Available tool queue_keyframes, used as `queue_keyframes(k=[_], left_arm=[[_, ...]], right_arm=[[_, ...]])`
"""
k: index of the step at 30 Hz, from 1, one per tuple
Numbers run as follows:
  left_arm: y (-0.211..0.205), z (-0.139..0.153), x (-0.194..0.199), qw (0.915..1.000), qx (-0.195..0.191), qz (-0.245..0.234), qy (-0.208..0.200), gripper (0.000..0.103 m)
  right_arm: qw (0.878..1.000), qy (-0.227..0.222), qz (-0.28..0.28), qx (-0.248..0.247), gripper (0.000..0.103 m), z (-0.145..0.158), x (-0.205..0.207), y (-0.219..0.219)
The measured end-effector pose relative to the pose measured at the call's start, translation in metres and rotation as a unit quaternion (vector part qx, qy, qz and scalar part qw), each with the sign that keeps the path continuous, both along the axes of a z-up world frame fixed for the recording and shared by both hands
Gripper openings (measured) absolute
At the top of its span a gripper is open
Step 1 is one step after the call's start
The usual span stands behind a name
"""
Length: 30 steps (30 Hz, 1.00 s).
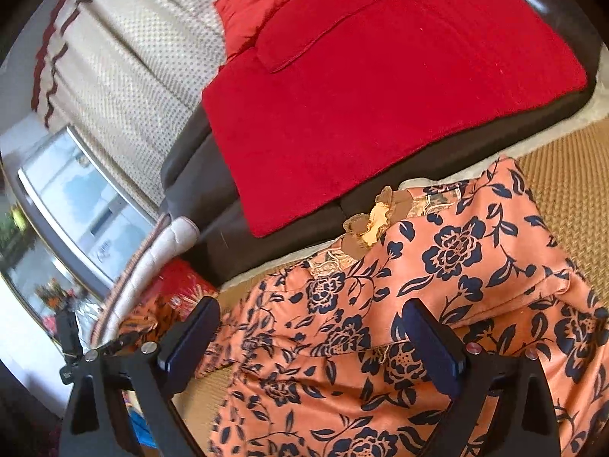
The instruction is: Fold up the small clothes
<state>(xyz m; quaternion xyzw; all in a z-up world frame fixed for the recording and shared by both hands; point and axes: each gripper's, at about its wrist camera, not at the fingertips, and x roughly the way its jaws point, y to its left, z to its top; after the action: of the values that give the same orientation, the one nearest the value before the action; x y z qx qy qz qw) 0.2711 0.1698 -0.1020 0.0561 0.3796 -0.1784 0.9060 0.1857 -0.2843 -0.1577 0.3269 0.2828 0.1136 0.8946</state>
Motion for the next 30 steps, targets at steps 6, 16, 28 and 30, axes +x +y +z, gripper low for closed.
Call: queue_keyframes(k=[6, 16, 28, 30], left_arm=[[-0.152, 0.039, 0.007, 0.9935, -0.049, -0.098, 0.03, 0.014], [-0.244, 0.007, 0.005, 0.9856, -0.105, -0.124, 0.046, 0.069], [-0.186, -0.112, 0.038, 0.9924, 0.045, 0.093, 0.066, 0.069], [-0.178, -0.124, 0.042, 0.9895, 0.066, 0.11, 0.067, 0.069]], right_arm=[[0.997, -0.015, -0.061, 0.04, 0.098, 0.008, -0.007, -0.053], [0.986, 0.022, -0.148, 0.079, 0.098, -0.011, -0.008, -0.138], [0.992, 0.066, -0.079, 0.068, 0.069, -0.035, 0.021, -0.116], [0.995, 0.06, -0.062, 0.046, 0.063, -0.032, 0.026, -0.105]])
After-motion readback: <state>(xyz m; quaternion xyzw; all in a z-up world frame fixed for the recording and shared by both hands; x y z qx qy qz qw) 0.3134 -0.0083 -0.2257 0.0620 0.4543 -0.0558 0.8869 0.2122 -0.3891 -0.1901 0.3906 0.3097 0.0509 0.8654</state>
